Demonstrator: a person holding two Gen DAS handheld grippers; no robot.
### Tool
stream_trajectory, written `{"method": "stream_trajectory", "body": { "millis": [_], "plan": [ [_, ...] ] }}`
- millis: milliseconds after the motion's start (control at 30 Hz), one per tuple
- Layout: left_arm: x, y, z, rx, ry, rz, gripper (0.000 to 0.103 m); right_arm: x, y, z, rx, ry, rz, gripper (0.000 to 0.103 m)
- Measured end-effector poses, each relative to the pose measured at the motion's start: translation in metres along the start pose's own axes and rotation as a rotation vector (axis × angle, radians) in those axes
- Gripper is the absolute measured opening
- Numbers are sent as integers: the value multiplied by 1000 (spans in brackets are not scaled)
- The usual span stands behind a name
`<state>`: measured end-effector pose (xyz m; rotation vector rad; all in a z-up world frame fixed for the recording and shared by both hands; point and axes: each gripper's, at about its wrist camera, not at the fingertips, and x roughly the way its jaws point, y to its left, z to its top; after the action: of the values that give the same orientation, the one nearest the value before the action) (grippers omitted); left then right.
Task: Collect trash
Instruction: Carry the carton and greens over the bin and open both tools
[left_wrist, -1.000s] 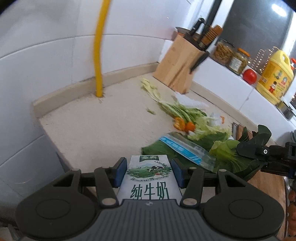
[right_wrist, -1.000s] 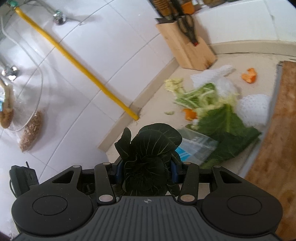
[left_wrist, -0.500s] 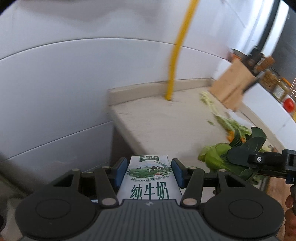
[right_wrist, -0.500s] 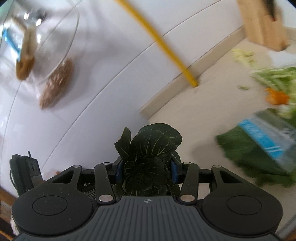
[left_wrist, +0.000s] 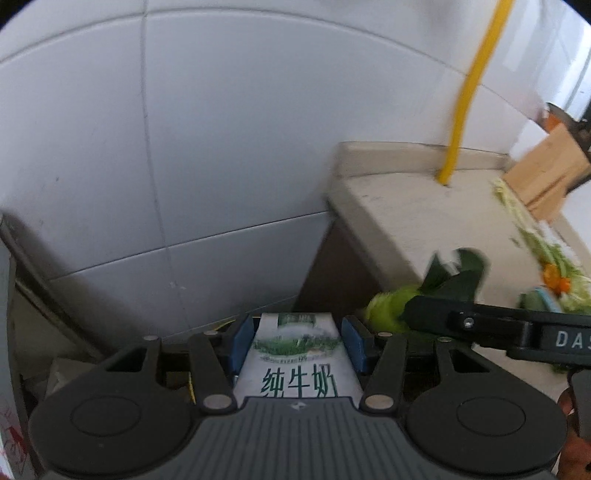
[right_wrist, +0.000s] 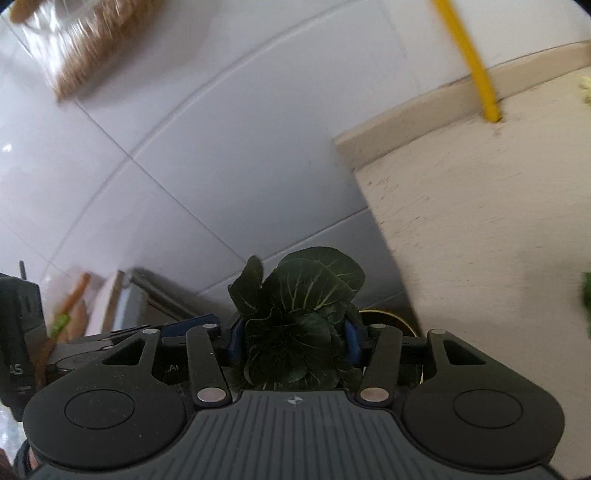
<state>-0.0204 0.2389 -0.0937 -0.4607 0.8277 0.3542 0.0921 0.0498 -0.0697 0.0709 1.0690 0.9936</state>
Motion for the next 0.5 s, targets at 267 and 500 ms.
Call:
{"method": "stream_trajectory", "body": {
  "millis": [267, 500],
  "plan": [
    [25, 22, 1, -57, 55, 4, 49, 32, 2, -1, 26, 23, -35, 63],
    [10, 17, 2, -41, 48, -38, 49, -3, 5, -4, 36, -29, -25, 67]
  ]
}}
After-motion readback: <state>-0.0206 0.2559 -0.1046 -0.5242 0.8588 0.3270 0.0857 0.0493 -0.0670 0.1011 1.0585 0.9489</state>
